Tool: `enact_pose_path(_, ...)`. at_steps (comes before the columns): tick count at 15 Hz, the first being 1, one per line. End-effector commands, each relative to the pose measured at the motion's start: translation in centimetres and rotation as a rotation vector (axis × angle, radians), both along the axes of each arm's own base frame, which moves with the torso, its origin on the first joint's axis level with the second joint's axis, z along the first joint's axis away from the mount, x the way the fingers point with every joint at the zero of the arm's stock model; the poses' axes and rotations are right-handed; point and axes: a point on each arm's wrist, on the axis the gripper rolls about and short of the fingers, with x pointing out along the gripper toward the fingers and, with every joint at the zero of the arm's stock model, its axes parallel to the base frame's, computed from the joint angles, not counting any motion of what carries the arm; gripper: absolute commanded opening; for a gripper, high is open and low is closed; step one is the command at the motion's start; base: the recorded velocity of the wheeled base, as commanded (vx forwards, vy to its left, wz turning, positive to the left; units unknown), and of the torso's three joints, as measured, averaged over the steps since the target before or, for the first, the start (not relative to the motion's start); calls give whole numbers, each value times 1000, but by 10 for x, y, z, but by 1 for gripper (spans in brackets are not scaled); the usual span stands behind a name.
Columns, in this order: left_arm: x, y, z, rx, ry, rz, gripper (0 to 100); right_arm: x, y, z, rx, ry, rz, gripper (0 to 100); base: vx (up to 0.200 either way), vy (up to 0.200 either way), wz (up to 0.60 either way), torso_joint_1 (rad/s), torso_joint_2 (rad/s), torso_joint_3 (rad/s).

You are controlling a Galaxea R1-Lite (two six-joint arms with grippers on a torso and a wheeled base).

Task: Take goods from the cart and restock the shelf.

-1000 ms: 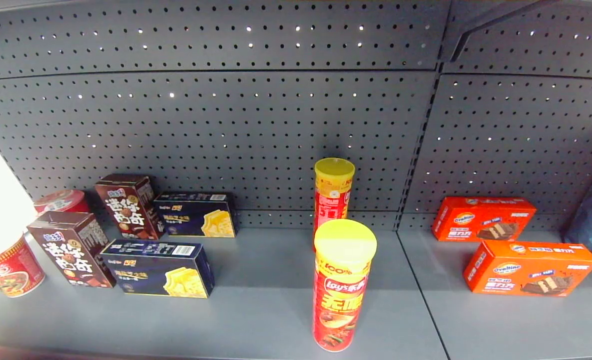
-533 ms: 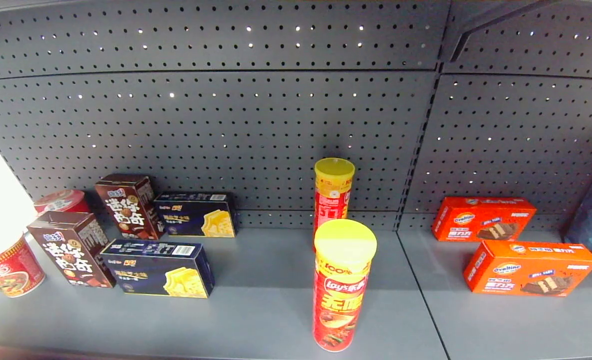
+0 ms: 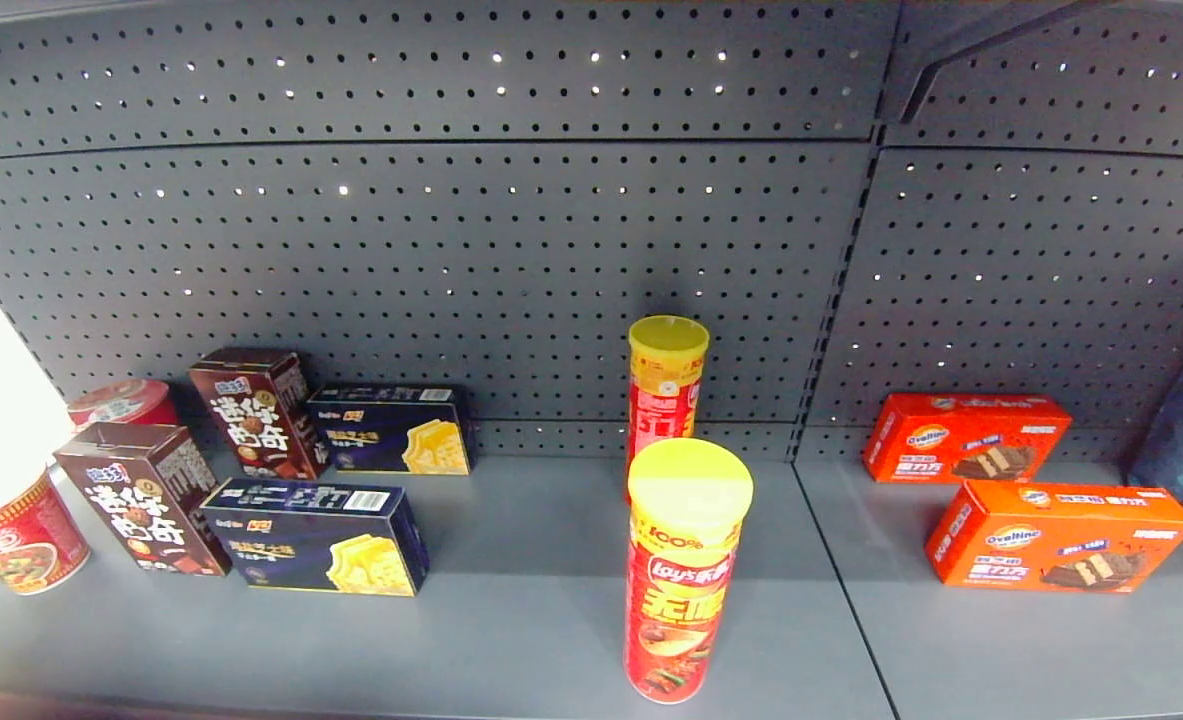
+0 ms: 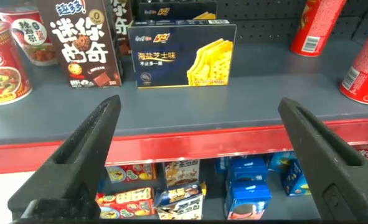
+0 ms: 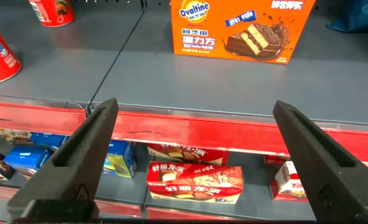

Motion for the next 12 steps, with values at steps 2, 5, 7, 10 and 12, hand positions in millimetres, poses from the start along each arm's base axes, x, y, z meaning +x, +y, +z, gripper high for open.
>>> enact_pose_path(2,0,0,-1,-8,-2,-7,100,0,0,0,0,2,1,100,0,0,0,0,0,0)
enact_pose_path(5,0,0,-1,-4,-1,-7,100,0,0,0,0,2,1,100,0,0,0,0,0,0)
enact_pose_path(7,0,0,-1,-4,-3,-5,100,0,0,0,0,2,1,100,0,0,0,0,0,0)
enact_pose_path(10,0,0,-1,-8,-2,-7,100,0,0,0,0,2,1,100,0,-67,0,2,1,1)
enact_pose_path(12,0,0,-1,-8,-1,-9,100,0,0,0,0,2,1,100,0,0,0,0,0,0)
